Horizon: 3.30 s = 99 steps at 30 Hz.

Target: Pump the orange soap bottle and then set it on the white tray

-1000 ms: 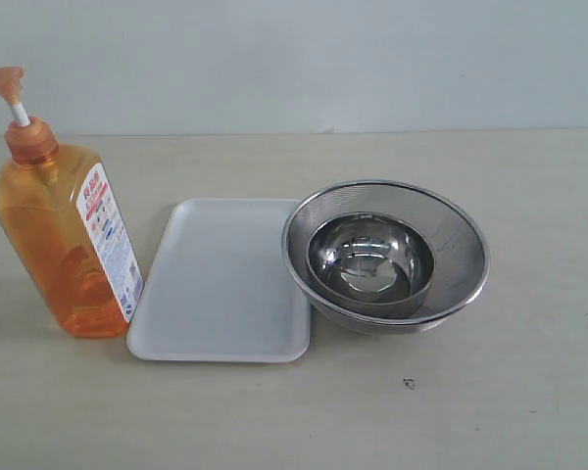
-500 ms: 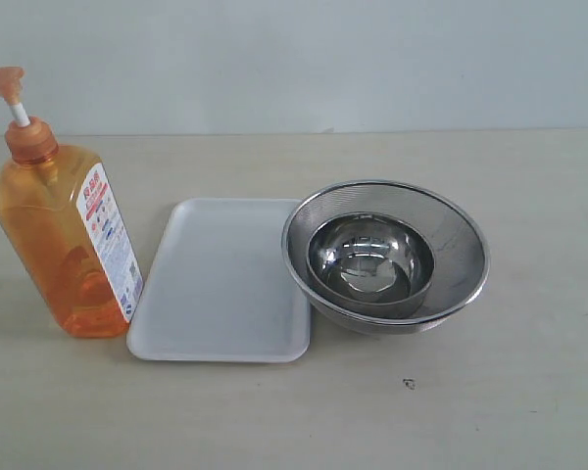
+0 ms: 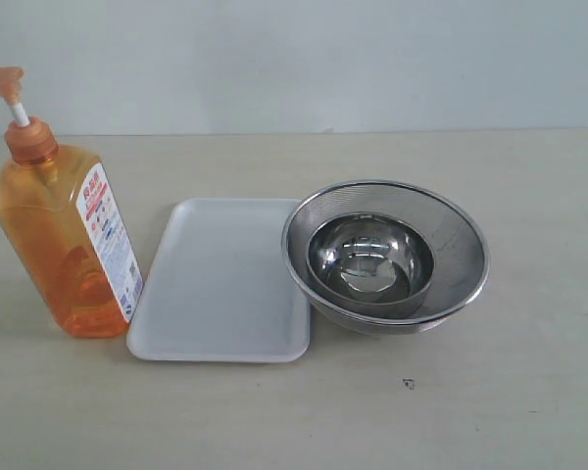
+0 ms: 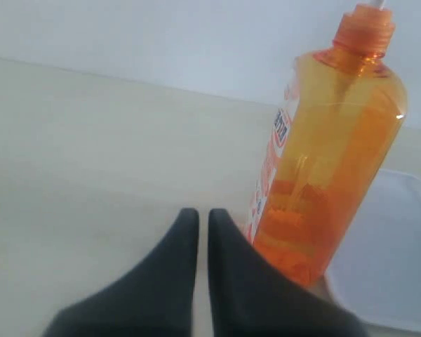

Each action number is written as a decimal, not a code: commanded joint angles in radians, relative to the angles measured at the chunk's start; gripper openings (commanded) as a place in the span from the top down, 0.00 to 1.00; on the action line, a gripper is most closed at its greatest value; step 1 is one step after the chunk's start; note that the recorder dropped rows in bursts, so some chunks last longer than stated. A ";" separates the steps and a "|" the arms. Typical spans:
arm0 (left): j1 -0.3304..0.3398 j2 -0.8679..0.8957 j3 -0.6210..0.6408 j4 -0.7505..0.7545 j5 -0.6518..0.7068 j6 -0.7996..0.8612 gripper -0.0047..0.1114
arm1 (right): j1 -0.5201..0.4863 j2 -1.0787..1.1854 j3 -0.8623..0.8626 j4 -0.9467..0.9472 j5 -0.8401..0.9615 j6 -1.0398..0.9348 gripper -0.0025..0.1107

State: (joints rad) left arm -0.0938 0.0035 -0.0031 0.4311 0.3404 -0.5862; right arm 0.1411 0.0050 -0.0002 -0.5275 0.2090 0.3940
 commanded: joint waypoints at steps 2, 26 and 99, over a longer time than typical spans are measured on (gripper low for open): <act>0.004 -0.003 0.003 0.004 -0.004 0.004 0.92 | -0.003 -0.005 0.000 0.051 -0.087 0.048 0.08; 0.004 -0.003 0.003 0.004 -0.004 0.004 0.92 | -0.003 -0.005 -0.093 -0.030 -0.687 0.757 0.16; 0.004 -0.003 0.003 0.004 -0.004 0.004 0.92 | 0.716 2.117 -1.378 -0.018 -1.105 0.128 0.42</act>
State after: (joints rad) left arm -0.0938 0.0035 -0.0031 0.4311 0.3404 -0.5862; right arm 0.8473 2.0992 -1.3457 -0.5400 -0.8988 0.5175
